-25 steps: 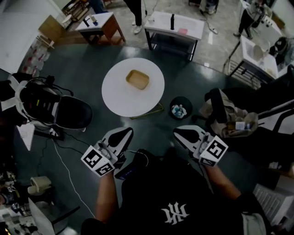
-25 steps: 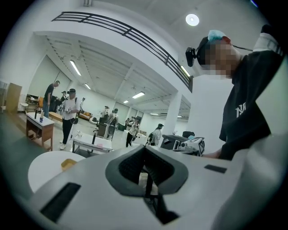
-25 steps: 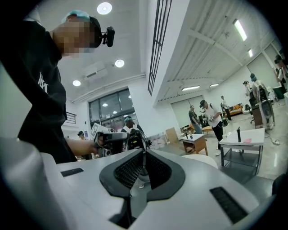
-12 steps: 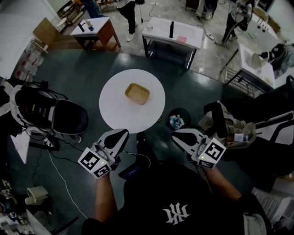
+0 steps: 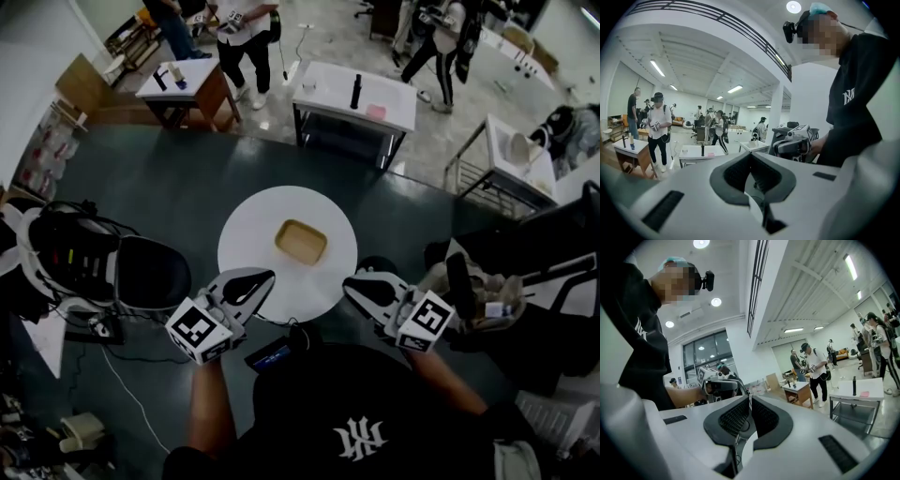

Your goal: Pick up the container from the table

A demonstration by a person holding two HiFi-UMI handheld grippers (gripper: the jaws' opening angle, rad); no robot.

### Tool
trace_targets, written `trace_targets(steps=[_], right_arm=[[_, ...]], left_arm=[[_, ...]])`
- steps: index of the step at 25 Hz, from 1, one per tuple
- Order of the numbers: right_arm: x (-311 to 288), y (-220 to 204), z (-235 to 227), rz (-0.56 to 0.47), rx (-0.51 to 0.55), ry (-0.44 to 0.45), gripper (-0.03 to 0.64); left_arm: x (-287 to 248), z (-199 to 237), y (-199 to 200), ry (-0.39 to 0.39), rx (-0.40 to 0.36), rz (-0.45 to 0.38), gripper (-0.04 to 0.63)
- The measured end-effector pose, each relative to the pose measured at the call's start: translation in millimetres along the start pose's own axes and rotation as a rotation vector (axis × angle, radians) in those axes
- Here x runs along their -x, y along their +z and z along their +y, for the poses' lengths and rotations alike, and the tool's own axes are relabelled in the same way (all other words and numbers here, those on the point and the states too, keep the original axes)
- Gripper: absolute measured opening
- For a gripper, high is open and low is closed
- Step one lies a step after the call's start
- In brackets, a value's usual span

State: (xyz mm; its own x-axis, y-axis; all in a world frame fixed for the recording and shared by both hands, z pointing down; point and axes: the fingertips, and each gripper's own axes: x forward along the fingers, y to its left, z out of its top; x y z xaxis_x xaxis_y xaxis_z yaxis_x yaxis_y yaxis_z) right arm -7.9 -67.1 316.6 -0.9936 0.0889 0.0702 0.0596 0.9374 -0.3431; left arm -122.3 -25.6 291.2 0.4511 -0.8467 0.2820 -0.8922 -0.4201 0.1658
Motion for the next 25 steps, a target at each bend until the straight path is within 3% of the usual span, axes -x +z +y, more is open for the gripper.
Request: trace_targets(steps=[4, 9, 19, 25], right_arm=[[-30, 3, -18, -0.002, -0.023, -0.043, 0.043], [-50, -5, -53, -0.035, -0.138, -0.123, 0.043], [-58, -55, -115, -0.055, -0.327, -0.327, 0.044], [-50, -88, -150, -0.077, -0.422, -0.459, 0.077]], left_arm=[[4, 38, 8, -0.032, -0.032, 0.016, 0.003], [-6, 82, -1, -0.051, -0.020, 0.056, 0.003], [-36, 152, -73, -0.145, 0.116, 0.145, 0.005], [-67, 176, -118, -0.225, 0.147, 0.236, 0.006]])
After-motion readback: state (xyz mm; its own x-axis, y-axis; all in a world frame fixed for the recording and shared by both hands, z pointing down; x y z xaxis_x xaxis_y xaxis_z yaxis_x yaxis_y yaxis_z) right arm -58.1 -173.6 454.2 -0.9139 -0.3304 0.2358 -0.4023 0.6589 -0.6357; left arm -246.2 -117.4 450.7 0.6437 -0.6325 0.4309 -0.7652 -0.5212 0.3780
